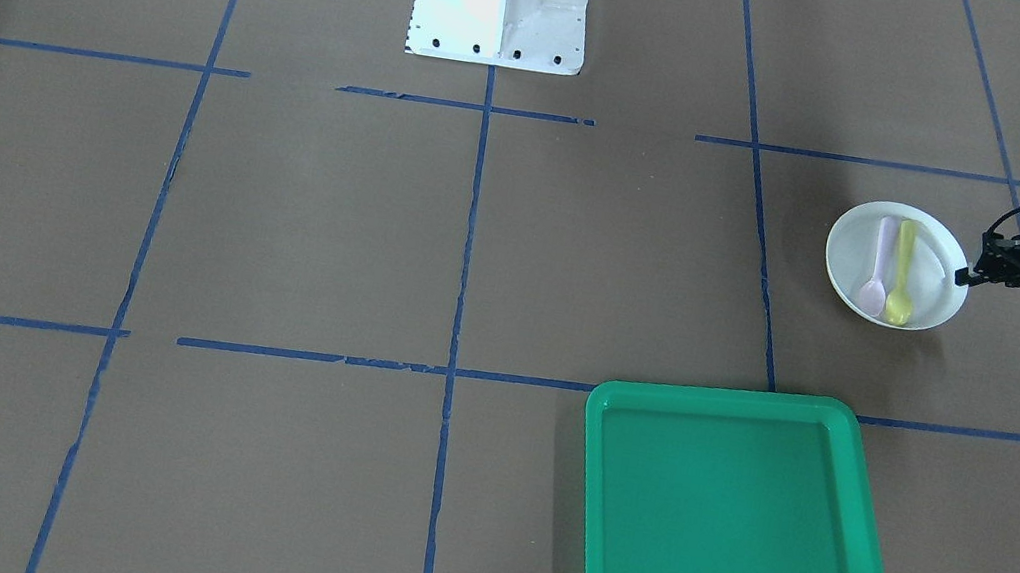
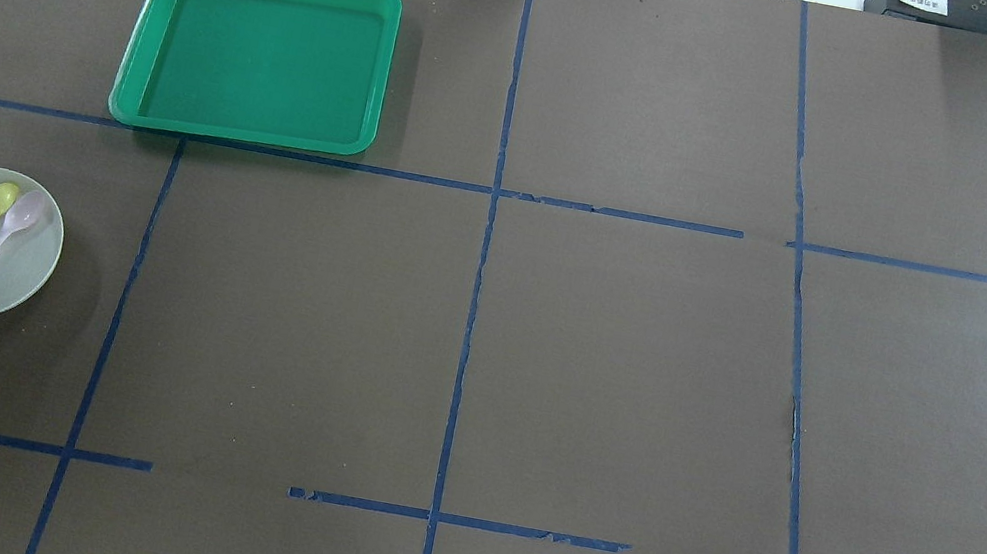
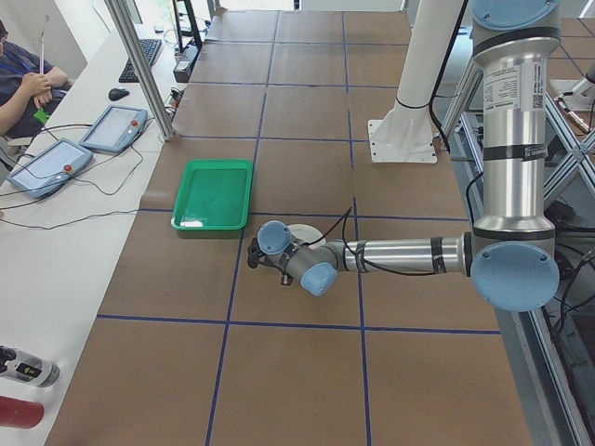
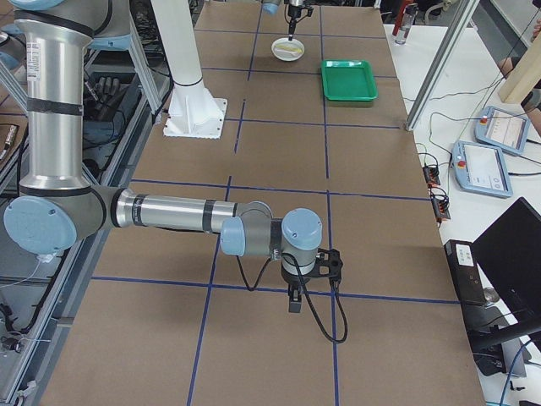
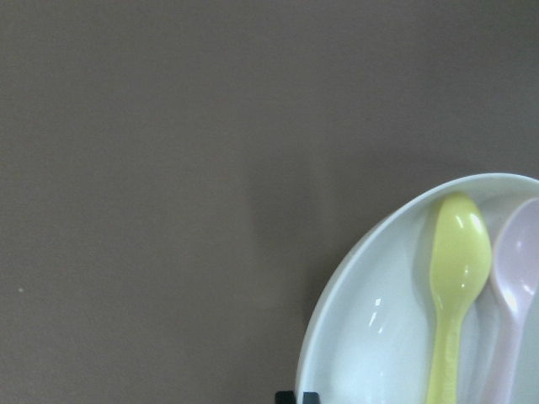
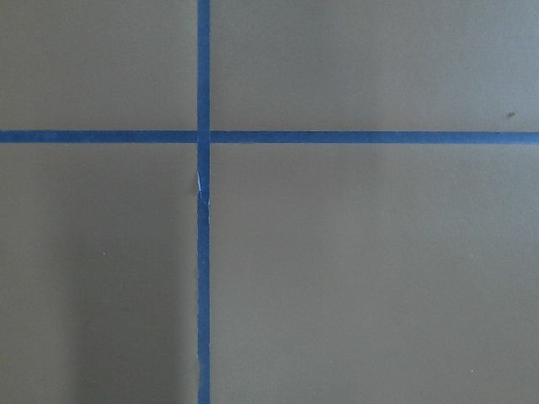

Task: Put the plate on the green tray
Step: 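Lift the plate with the left gripper and carry it over the green tray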

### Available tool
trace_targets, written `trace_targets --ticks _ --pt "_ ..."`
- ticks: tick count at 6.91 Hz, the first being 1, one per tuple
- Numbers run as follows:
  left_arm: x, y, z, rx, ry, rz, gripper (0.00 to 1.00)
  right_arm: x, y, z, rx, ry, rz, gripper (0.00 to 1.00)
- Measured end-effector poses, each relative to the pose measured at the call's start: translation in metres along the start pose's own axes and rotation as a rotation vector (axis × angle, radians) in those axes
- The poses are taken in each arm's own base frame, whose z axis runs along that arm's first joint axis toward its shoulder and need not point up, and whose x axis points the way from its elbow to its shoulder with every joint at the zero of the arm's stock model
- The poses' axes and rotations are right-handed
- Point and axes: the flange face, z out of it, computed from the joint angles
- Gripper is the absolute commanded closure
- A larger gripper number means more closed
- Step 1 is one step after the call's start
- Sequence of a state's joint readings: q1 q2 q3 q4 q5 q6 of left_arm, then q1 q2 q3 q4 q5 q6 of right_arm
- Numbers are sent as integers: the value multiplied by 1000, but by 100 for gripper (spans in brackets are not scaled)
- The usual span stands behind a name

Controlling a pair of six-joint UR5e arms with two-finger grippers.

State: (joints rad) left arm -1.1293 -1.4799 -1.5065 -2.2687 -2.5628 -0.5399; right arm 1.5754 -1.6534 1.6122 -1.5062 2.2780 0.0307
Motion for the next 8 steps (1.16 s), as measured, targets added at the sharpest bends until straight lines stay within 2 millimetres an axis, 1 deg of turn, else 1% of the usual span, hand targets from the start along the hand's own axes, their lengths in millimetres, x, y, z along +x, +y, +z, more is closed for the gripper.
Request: trace_targets --ticks 2,3,4,5,6,7,8 --pt "2 1 -19 -24 84 -33 100 0 0 0 0 0 0 0" --pt "7 -7 -30 -23 101 -58 100 0 0 0 0 0 0 0" --pt "24 -32 -39 -15 103 -85 100 0 0 0 0 0 0 0" --pt "51 -70 -49 2 90 -120 100 0 0 0 0 0 0 0" --pt "82 -116 -57 29 64 -179 100 0 0 0 0 0 0 0" --pt "104 -158 -57 47 48 -261 100 0 0 0 0 0 0 0" --pt "118 -193 -49 55 35 -335 100 0 0 0 0 0 0 0"
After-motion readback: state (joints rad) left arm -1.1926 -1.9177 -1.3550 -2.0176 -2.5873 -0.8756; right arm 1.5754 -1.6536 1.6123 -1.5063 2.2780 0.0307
